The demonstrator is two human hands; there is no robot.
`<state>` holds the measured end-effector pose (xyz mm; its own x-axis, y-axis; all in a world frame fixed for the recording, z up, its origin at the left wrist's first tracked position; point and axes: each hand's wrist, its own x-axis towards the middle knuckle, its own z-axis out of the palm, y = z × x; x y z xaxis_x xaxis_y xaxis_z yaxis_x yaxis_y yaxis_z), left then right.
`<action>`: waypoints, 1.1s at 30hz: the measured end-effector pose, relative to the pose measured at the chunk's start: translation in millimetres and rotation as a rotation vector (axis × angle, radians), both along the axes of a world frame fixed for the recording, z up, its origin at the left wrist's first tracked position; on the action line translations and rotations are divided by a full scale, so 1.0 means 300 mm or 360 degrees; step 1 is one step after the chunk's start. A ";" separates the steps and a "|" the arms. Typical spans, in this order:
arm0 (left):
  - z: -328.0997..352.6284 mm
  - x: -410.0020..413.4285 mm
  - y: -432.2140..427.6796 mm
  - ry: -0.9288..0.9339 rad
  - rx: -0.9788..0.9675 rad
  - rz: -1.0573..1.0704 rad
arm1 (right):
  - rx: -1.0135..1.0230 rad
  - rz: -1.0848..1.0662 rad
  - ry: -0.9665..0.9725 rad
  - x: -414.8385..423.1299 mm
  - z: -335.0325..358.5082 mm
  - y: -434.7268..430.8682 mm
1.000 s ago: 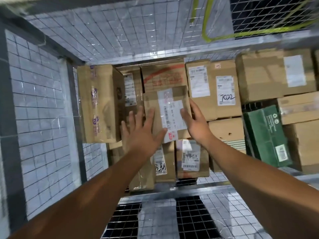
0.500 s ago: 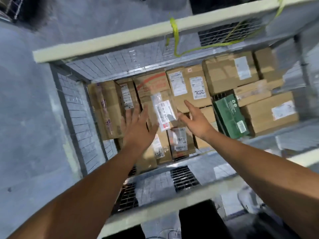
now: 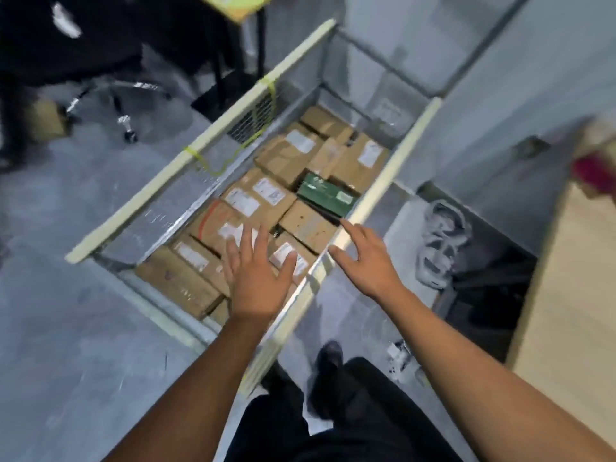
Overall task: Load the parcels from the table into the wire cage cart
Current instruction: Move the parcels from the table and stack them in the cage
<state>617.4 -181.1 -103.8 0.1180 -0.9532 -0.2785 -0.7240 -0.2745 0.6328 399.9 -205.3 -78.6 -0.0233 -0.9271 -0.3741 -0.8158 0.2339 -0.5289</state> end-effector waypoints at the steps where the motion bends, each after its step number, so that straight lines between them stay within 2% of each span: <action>1: 0.041 -0.041 0.008 0.0026 -0.0046 -0.0086 | -0.0040 -0.0100 0.0010 -0.049 0.036 0.054; 6: 0.177 -0.305 0.072 0.0050 -0.0264 -0.0446 | -0.0163 -0.0577 0.0016 -0.319 0.170 0.312; 11: 0.300 -0.643 0.199 0.0095 -0.0317 -0.0862 | -0.0334 -0.0954 0.0023 -0.585 0.307 0.579; 16: 0.464 -0.942 0.350 0.0343 -0.0334 -0.1052 | -0.0465 -0.1204 -0.0014 -0.797 0.443 0.840; 20: 0.555 -1.110 0.426 0.0358 -0.0361 -0.1187 | -0.0597 -0.1379 -0.0069 -0.922 0.509 0.962; 26: 0.596 -1.290 0.382 0.0317 -0.0376 -0.1313 | -0.0708 -0.1508 -0.0194 -1.068 0.541 0.951; 33: 0.578 -1.483 0.135 0.0299 -0.0387 -0.1426 | -0.0747 -0.1719 -0.0311 -1.257 0.509 0.750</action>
